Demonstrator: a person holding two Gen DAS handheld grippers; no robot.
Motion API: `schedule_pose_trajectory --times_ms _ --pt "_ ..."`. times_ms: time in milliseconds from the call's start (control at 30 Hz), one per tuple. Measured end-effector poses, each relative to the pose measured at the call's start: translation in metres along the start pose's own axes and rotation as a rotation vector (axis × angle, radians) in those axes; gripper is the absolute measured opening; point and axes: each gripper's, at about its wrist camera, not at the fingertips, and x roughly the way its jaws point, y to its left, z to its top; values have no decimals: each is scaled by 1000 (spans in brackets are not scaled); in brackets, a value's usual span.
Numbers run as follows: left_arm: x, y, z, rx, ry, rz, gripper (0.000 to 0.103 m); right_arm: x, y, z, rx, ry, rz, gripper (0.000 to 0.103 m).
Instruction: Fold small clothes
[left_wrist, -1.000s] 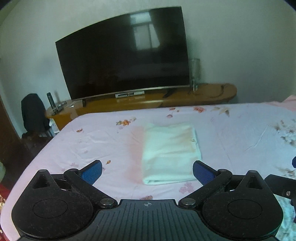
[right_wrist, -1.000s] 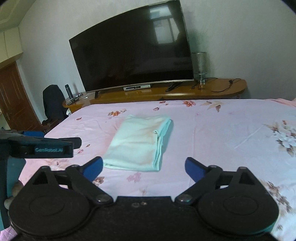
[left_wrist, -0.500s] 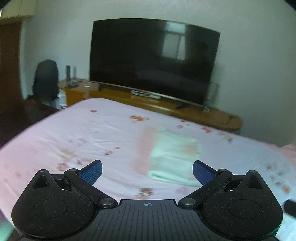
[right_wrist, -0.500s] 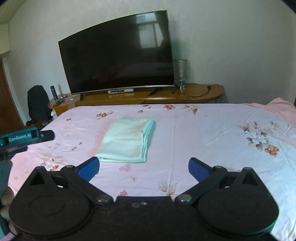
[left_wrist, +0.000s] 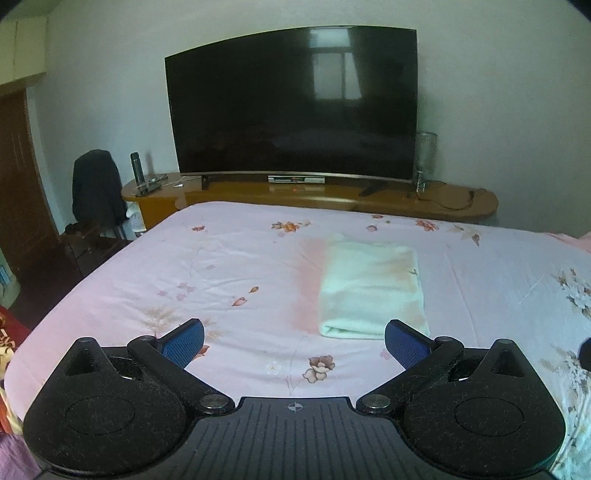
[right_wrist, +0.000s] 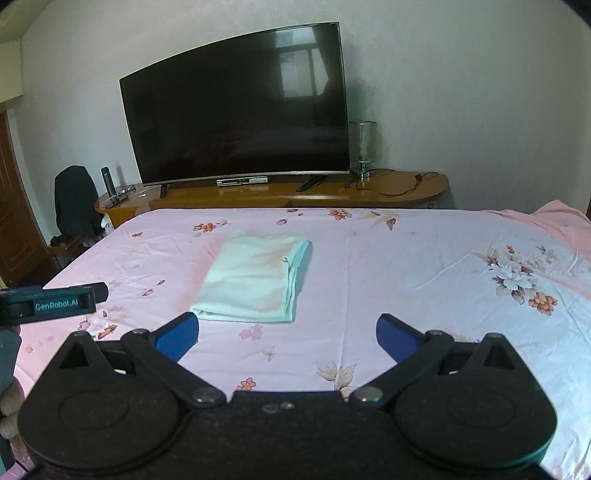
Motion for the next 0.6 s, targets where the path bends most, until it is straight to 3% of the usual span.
schedule_pose_trajectory --times_ms 167,367,600 --pt "-3 -11 3 79 38 2 103 2 -1 -1 18 -2 6 102" --pt "-6 -3 2 -33 28 -65 103 7 3 -2 -3 10 -15 102" --pt "-9 -11 -2 -18 14 -108 103 16 15 -4 -30 50 -34 102"
